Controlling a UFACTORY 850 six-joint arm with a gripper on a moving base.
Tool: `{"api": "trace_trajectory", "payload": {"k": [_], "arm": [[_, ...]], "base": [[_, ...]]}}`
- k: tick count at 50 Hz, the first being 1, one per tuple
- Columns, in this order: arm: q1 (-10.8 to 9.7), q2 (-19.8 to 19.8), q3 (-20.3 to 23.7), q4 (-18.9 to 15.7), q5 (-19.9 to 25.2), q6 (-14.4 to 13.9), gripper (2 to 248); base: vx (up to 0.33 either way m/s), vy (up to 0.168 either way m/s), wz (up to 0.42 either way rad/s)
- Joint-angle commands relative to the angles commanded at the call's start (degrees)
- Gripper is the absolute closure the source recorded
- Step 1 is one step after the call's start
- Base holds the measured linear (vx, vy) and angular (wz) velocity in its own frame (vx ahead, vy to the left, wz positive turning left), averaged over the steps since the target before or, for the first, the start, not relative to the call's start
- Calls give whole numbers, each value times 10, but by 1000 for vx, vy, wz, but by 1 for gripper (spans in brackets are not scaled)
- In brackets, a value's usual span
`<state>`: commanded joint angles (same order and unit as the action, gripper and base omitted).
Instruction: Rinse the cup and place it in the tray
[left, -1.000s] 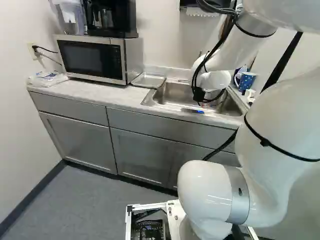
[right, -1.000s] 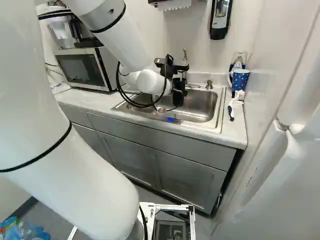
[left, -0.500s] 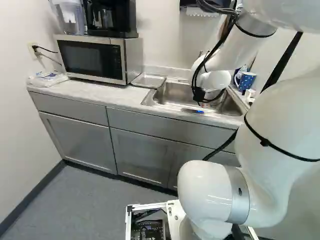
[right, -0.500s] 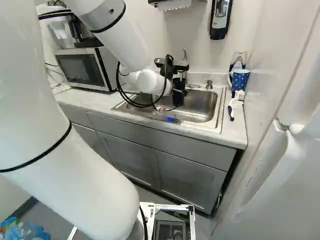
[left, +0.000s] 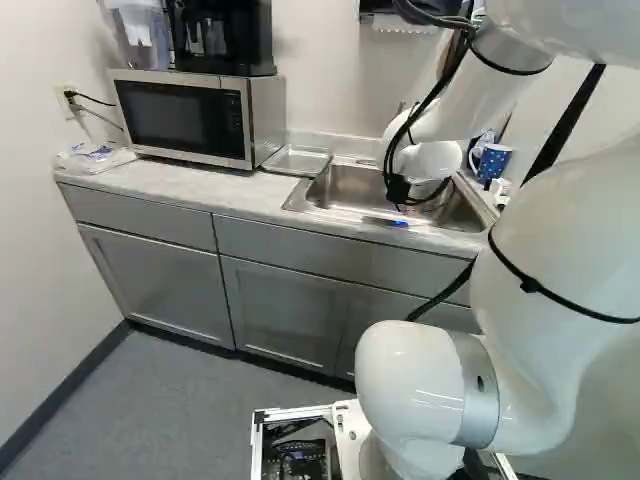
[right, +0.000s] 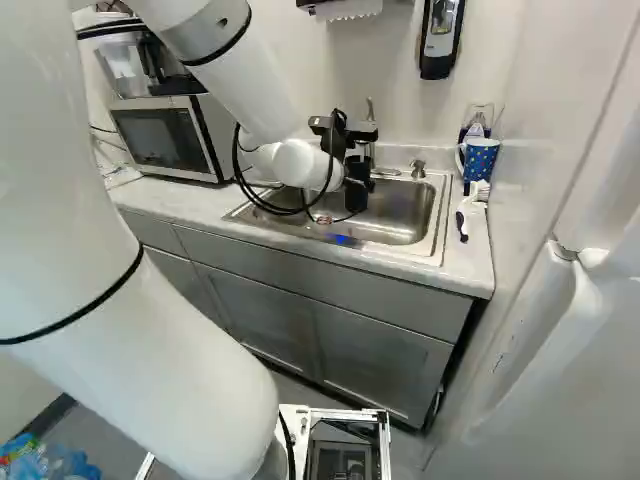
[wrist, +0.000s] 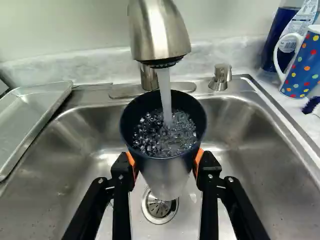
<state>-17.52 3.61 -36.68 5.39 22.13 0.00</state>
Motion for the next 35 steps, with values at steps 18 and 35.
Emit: {"api": "trace_trajectory", "payload": {"k": [18,35], "arm": [[19,2,2,0,0,0,126],[52,6,6,0,0,0,126]], "base": [[0,0,0],[0,0,0]]}}
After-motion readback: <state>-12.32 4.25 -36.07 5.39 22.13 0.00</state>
